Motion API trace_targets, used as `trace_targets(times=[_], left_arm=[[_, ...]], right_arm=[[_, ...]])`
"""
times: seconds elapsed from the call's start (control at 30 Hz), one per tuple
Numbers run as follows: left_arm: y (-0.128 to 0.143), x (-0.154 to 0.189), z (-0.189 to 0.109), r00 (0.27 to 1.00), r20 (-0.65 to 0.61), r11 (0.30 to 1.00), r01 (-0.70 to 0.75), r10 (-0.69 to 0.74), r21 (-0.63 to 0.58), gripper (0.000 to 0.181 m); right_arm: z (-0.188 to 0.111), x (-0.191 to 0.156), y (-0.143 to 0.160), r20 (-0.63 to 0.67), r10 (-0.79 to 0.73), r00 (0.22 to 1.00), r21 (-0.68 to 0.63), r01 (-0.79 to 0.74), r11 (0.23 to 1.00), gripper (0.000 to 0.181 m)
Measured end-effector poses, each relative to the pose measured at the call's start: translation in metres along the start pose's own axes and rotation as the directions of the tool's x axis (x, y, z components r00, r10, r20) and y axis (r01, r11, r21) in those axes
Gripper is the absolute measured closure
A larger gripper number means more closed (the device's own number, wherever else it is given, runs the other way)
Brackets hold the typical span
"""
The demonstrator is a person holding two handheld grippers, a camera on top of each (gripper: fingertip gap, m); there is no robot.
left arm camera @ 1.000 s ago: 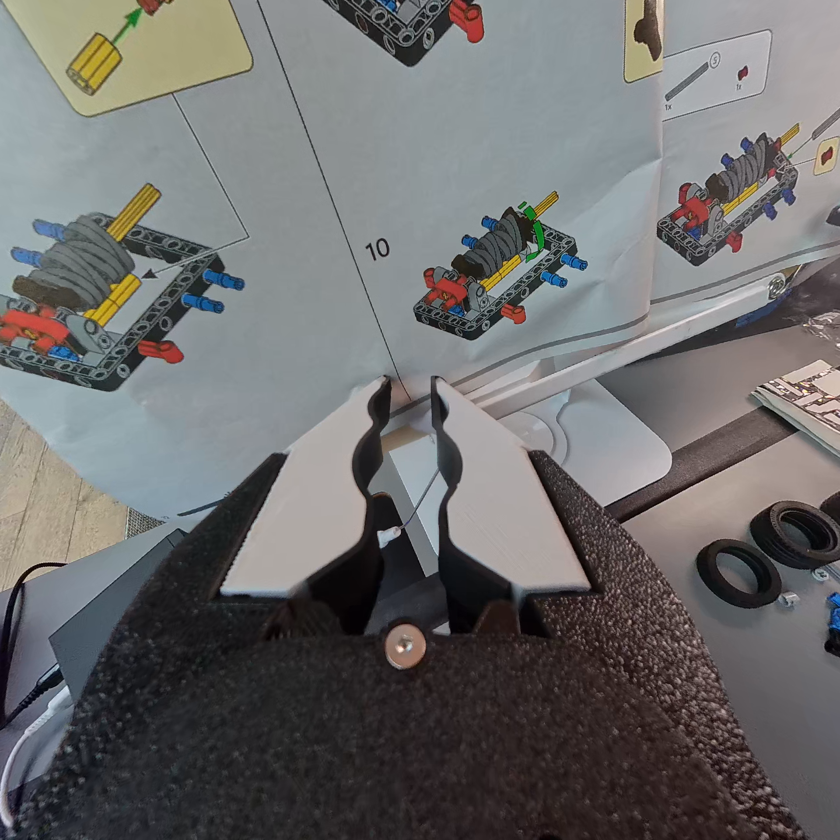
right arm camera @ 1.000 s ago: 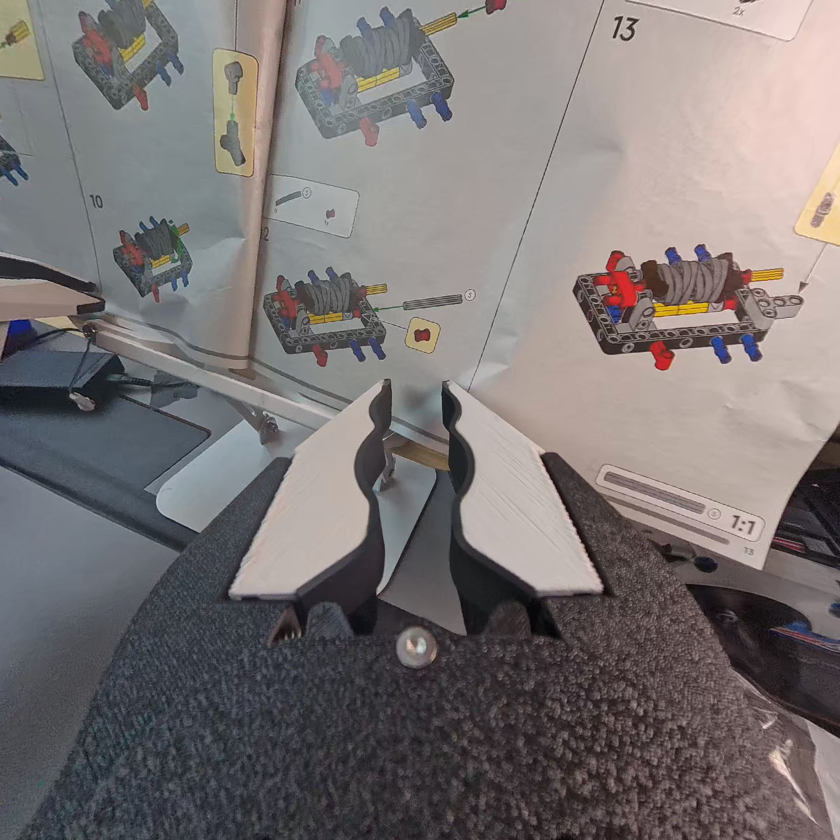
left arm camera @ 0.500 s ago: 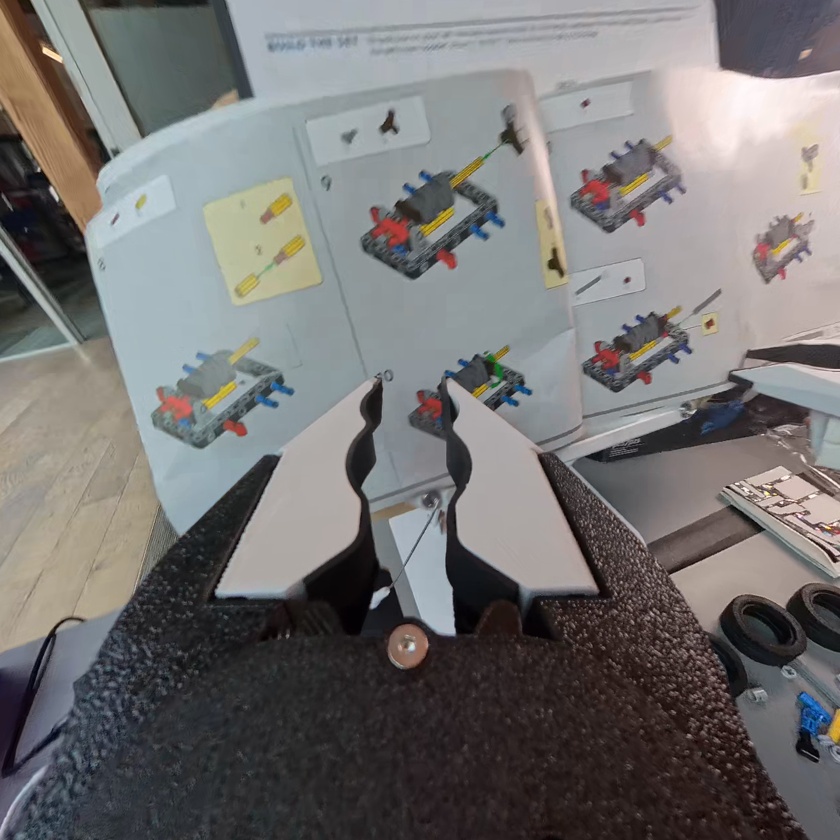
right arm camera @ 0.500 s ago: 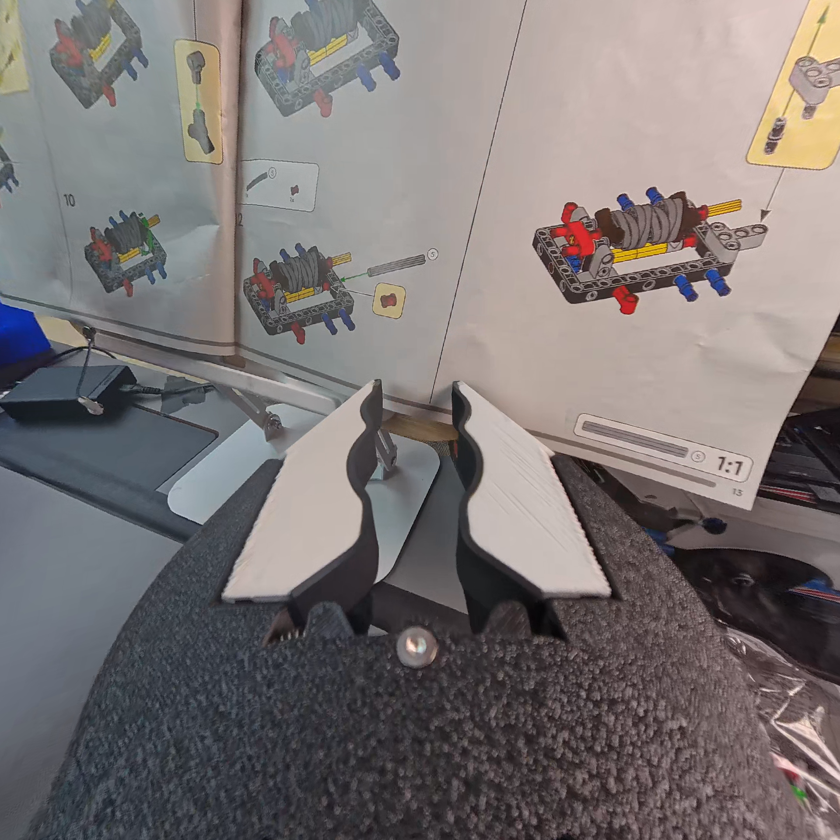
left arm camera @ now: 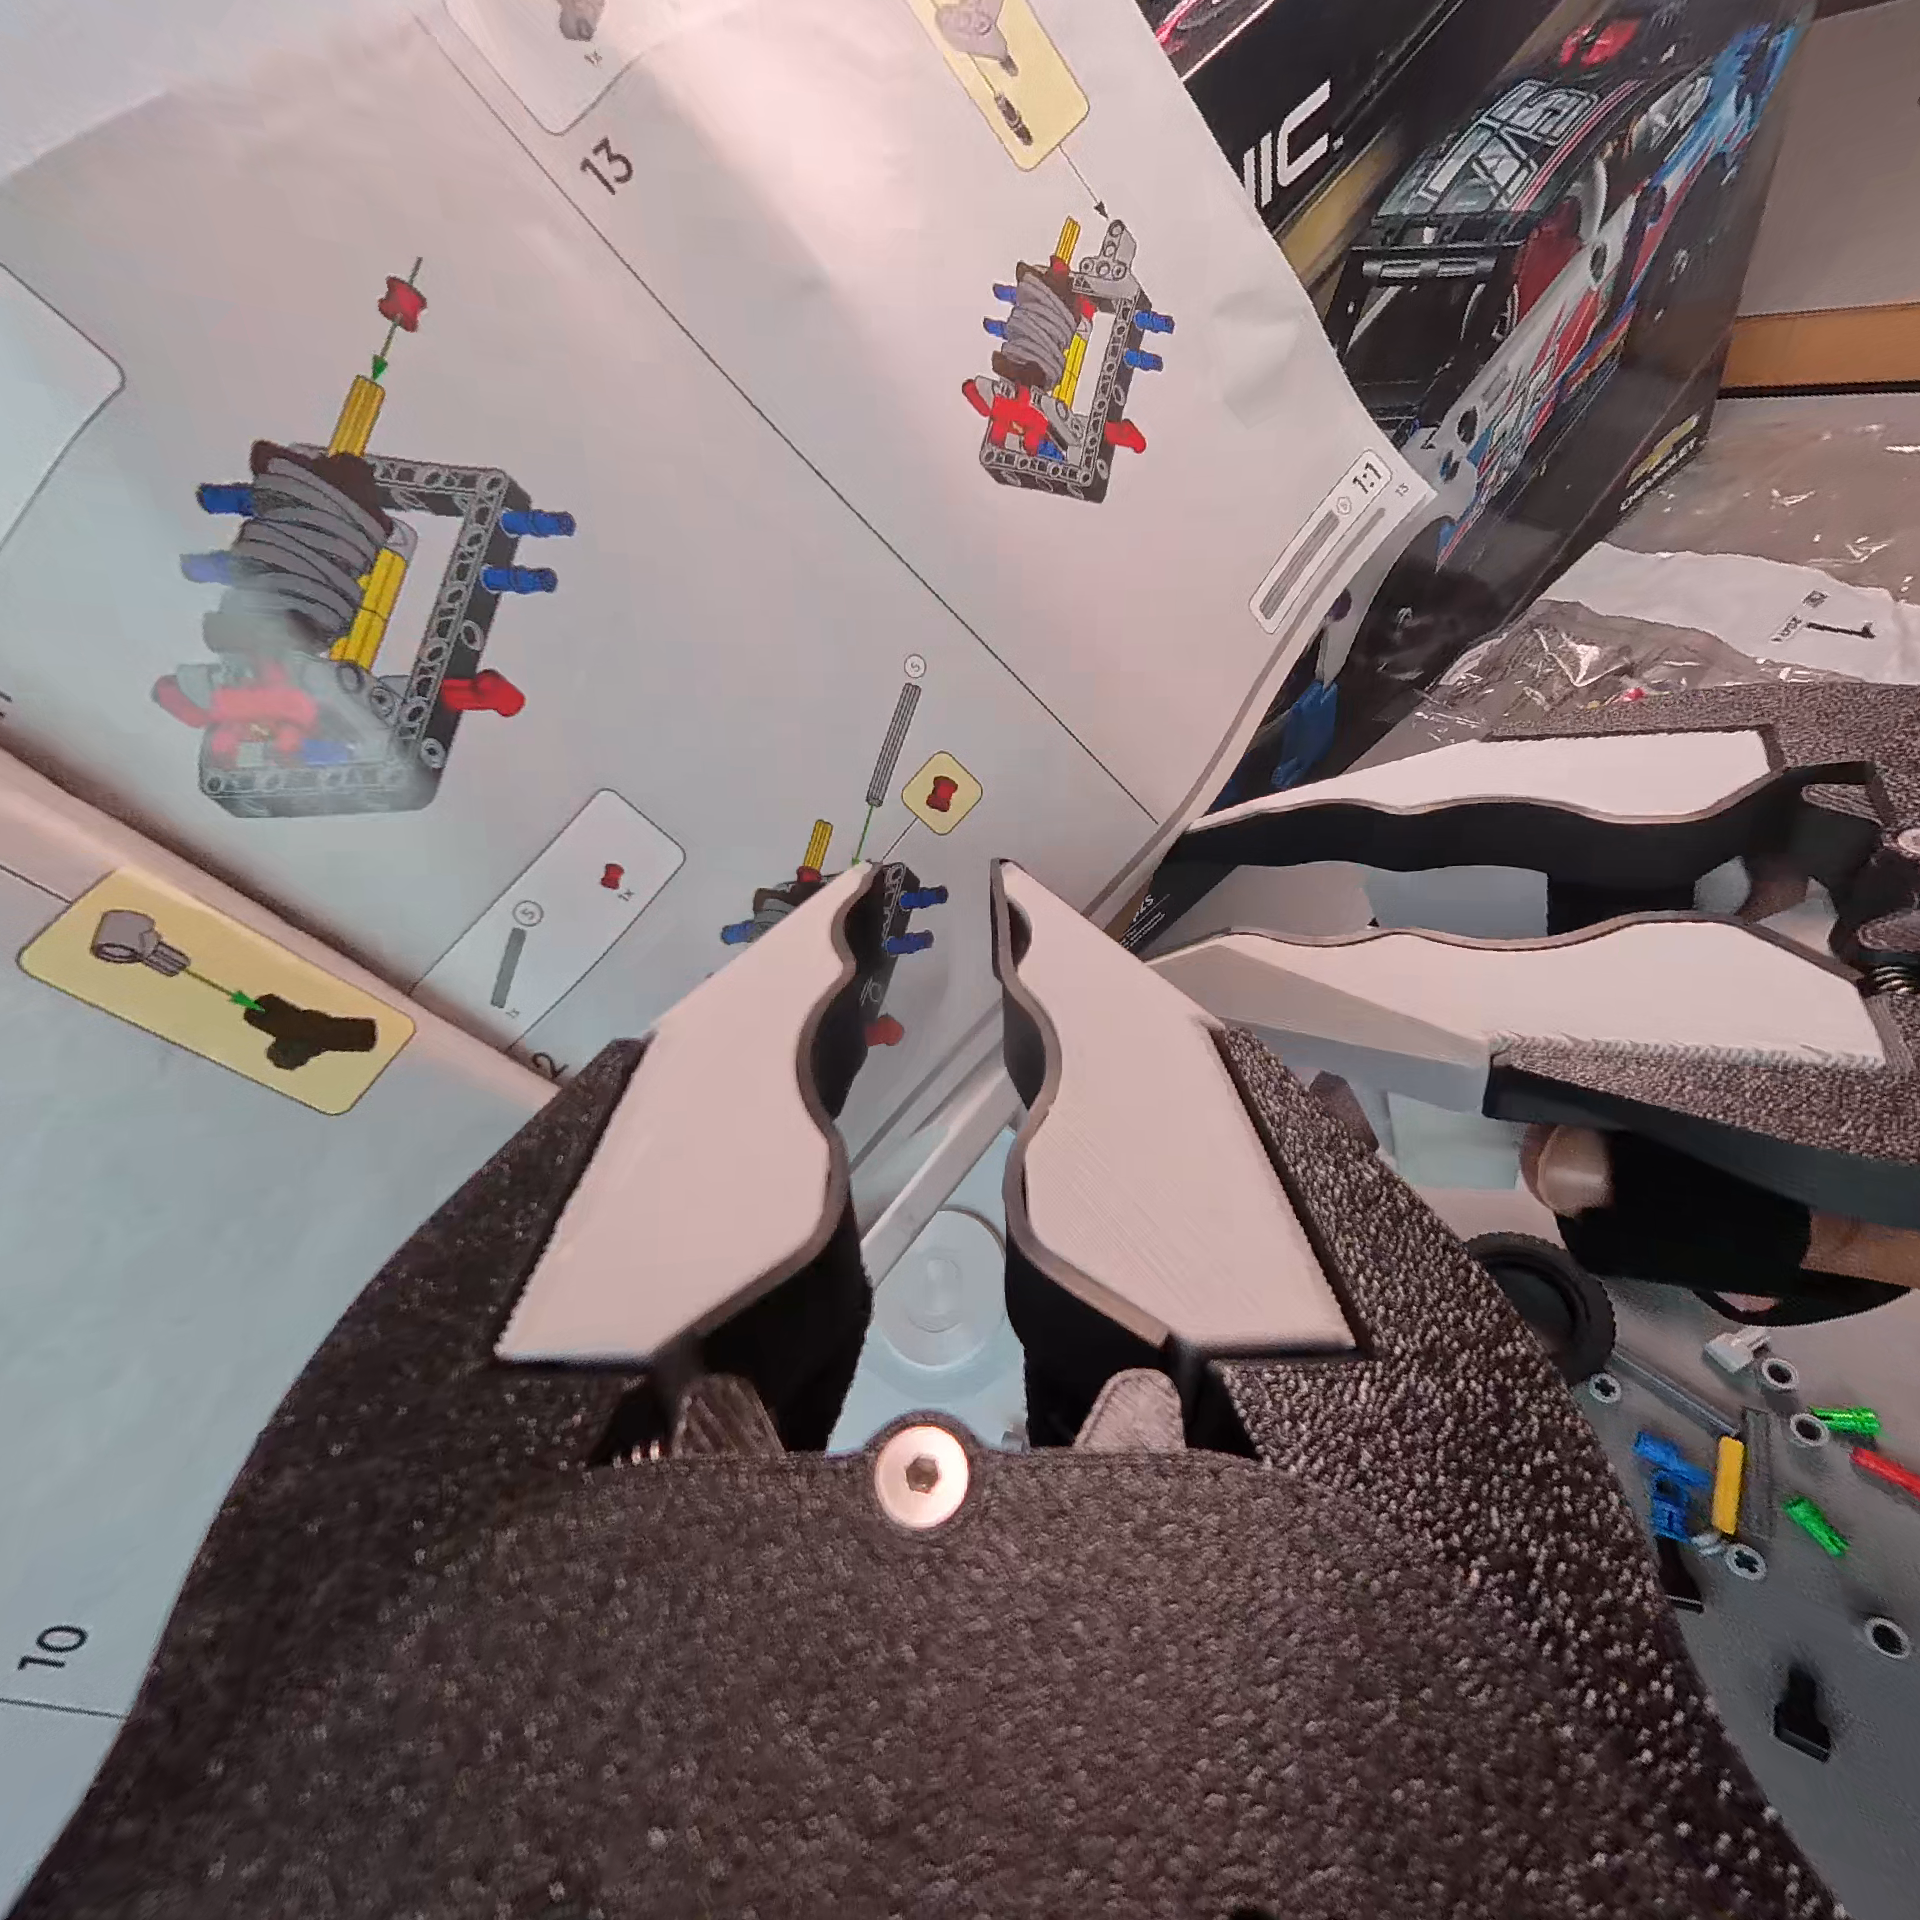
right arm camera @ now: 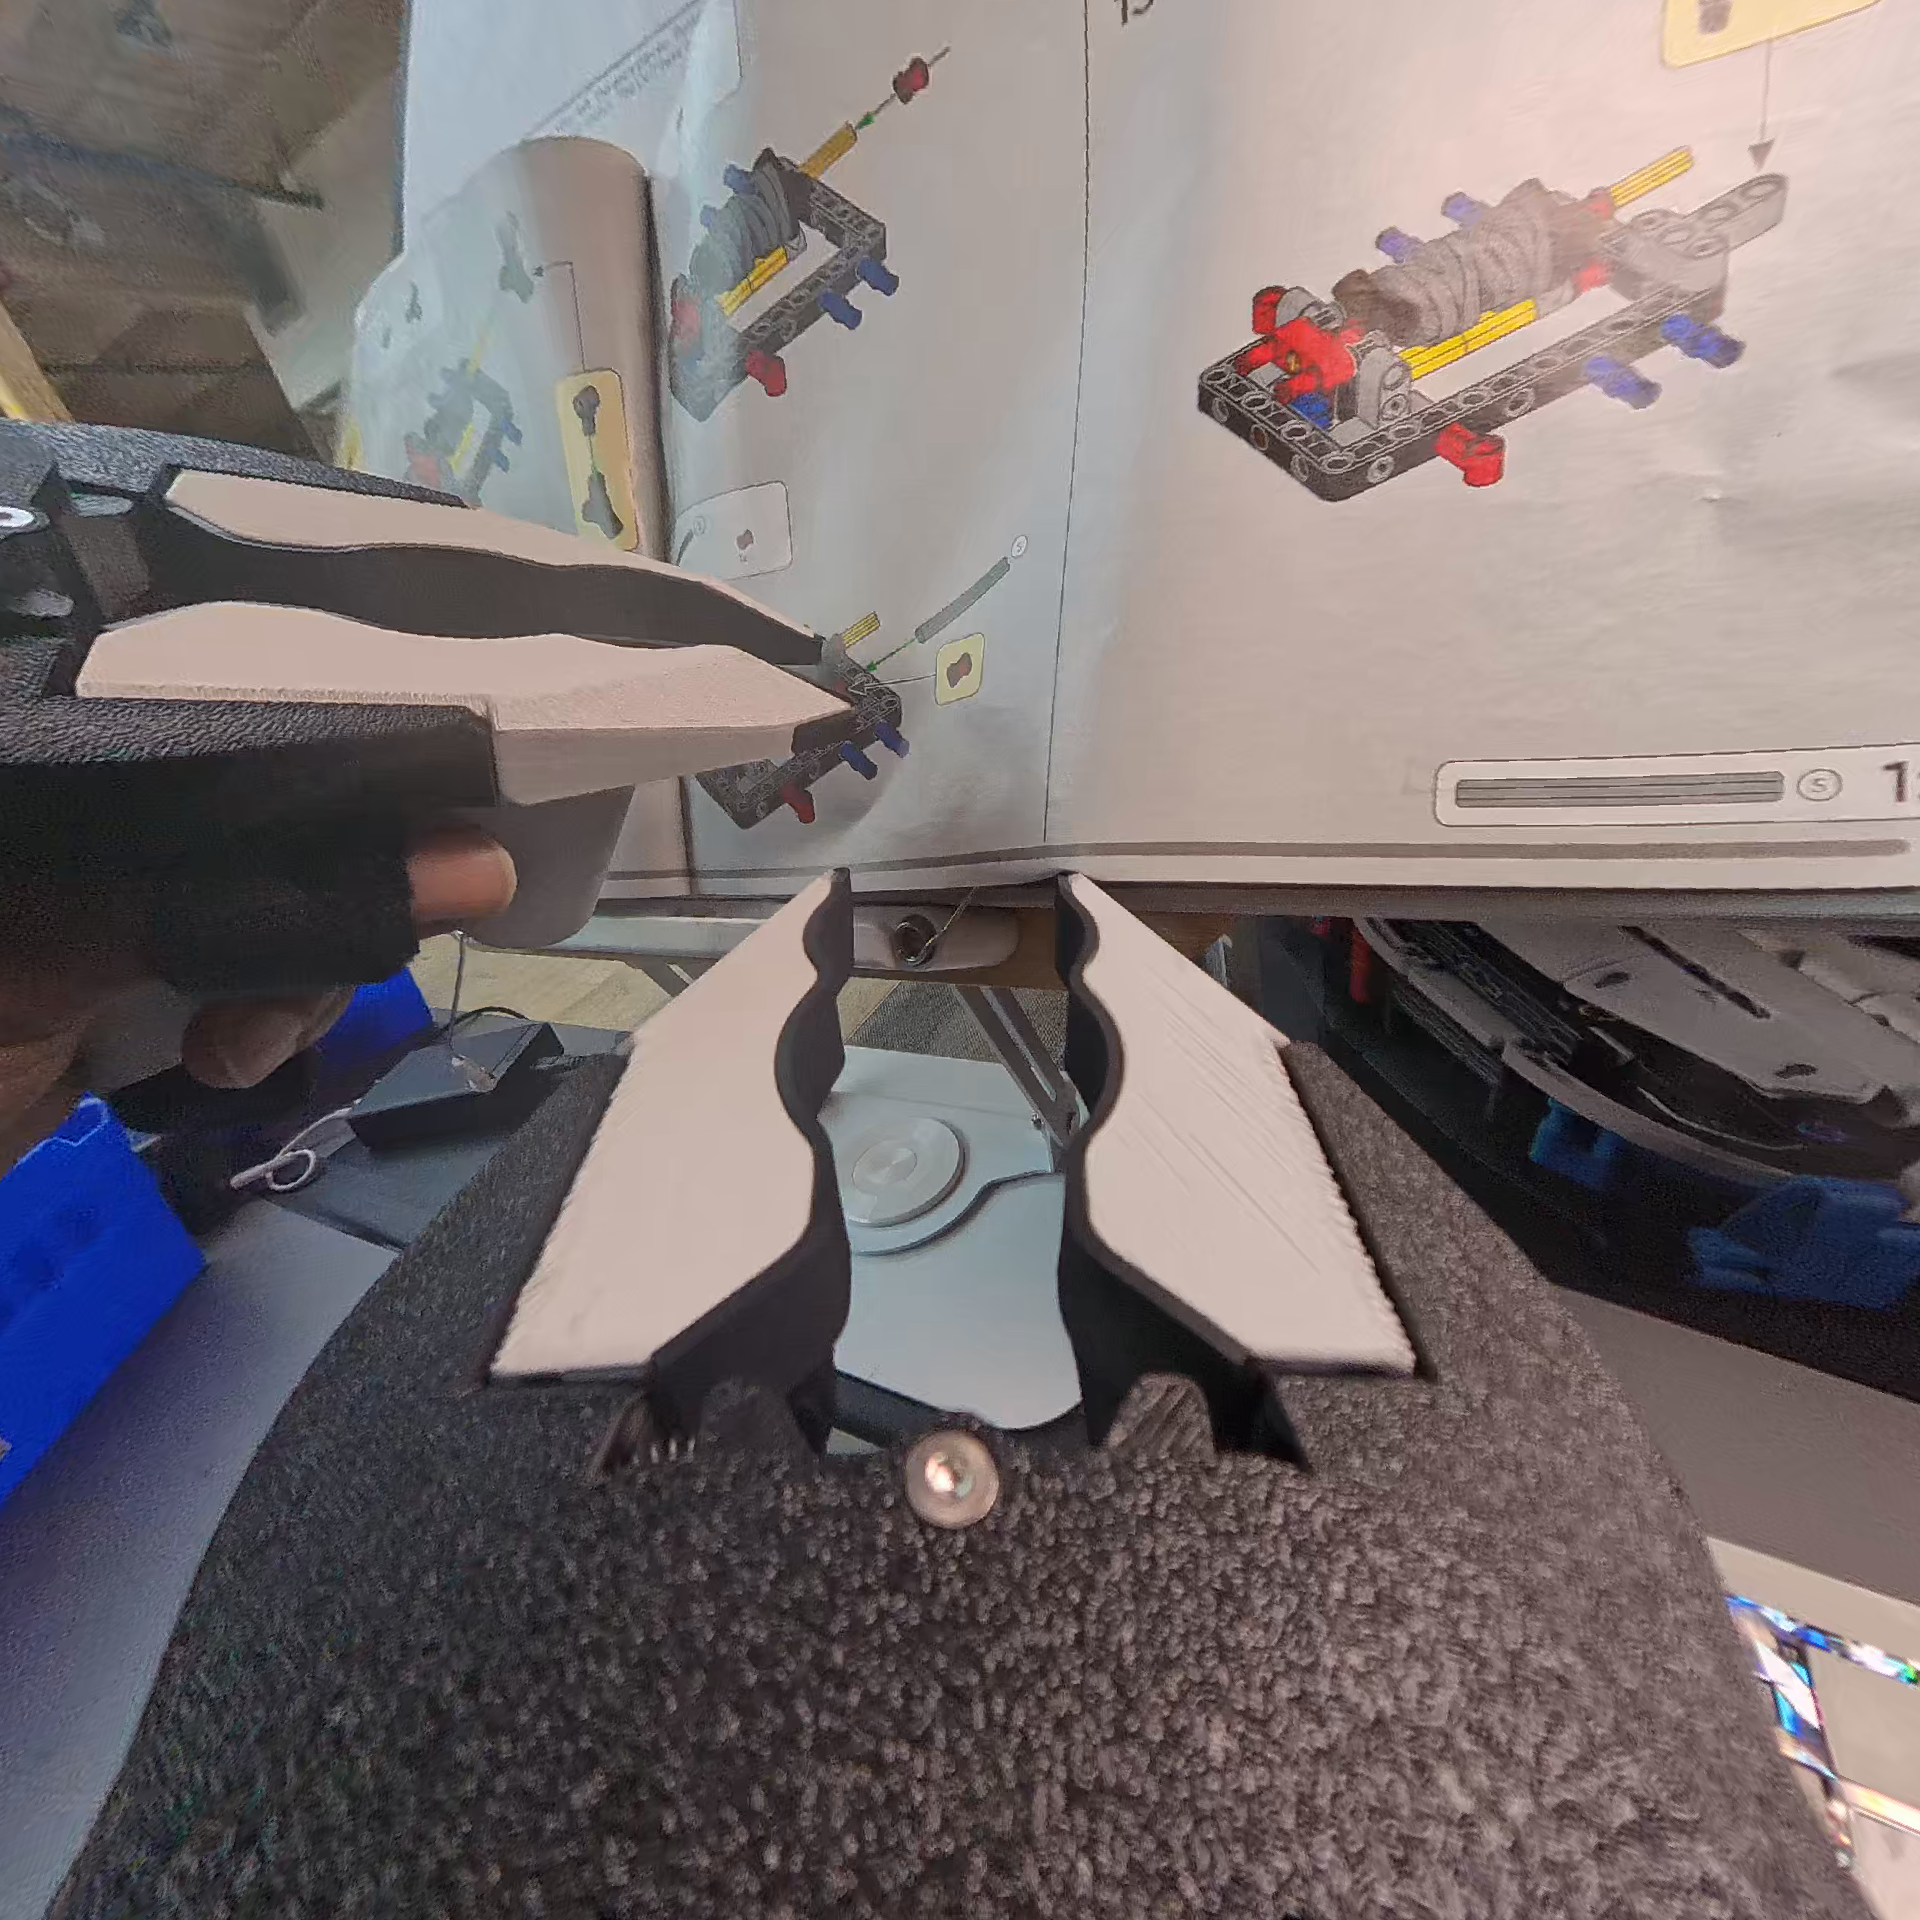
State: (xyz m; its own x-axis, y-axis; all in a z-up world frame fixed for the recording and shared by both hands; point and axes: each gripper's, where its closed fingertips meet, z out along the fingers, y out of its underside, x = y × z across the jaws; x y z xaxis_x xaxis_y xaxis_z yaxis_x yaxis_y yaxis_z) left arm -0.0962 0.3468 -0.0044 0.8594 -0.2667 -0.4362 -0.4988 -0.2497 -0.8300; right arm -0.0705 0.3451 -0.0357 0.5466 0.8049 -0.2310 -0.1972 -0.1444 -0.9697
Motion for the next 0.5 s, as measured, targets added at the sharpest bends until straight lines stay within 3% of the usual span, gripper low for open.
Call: trace_targets(times=[0.27,0.37,0.43,0.5], left_arm=[[0.018,-0.005,-0.001,1.0,0.002,1.0,0.003,-0.003,-0.027,0.159],[0.024,-0.007,0.001,1.0,0.005,0.999,0.013,-0.013,-0.038,0.158],[0.028,-0.008,0.0,1.0,0.005,0.999,0.016,-0.016,-0.044,0.158],[0.031,-0.009,0.0,1.0,0.007,0.999,0.021,-0.021,-0.047,0.158]], right_arm=[[-0.026,-0.014,-0.043,0.014,-0.19,0.982,0.294,0.177,0.939,0.138],[-0.022,-0.03,-0.054,0.018,-0.402,0.915,0.305,0.378,0.874,0.144],[-0.013,-0.041,-0.042,0.07,-0.531,0.845,0.241,0.502,0.831,0.149],[-0.003,-0.037,-0.024,0.103,-0.567,0.817,0.147,0.551,0.821,0.15]])
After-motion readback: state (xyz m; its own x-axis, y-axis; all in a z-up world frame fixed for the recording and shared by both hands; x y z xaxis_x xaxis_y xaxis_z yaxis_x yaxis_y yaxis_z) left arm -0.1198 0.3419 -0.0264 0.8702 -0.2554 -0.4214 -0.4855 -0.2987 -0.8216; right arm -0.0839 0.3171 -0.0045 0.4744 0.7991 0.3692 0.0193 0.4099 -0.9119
